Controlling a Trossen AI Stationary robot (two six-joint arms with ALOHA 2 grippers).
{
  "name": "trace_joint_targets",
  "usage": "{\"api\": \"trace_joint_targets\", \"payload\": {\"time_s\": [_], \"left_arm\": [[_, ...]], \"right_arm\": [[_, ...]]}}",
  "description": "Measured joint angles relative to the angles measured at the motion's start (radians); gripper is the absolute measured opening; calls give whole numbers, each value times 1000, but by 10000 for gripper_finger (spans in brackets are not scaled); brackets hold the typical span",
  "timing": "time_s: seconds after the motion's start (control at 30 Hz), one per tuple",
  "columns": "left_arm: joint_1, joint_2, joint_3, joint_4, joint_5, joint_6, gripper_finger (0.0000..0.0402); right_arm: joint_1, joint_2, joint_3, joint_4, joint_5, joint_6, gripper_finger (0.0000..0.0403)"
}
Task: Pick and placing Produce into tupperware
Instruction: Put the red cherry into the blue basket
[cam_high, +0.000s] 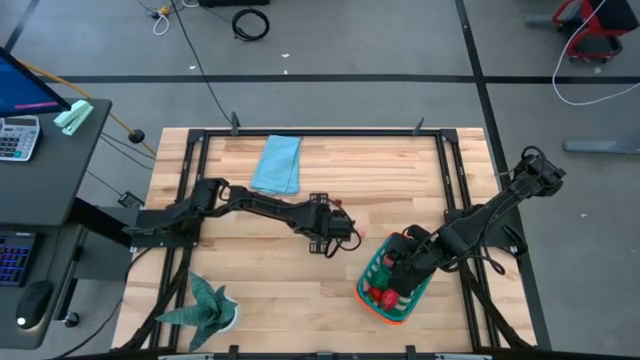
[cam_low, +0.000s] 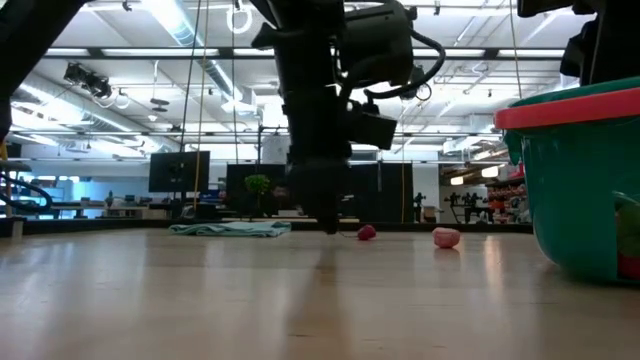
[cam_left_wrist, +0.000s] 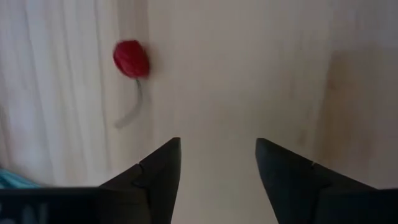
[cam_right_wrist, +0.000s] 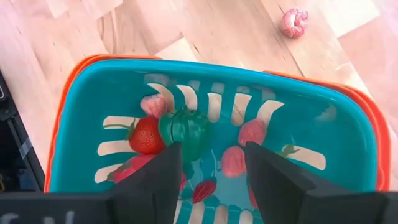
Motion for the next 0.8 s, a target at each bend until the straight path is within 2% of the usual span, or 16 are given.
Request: {"api": "trace_joint_targets", "payload": {"time_s": [0.2,0.37,0.43,0.53,0.7,0.8], "left_arm": [[45,12,0,115,2,166,224],[96,20,0,176,3,199,223],[123,21,0,181,42,186,223],[168,21,0,191,169,123,224],[220,21,0,255,196,93,218],[237,21,0,284,268,76,214]], "right_arm": [[0,0,0,0,0,-1,182],[0,0,0,0,0,-1,181],[0,0,0,0,4,-1,181],[0,0,0,0,30,-1,181],[0,0,0,0,52,-2,181],[0,0,0,0,52,-2,181]]}}
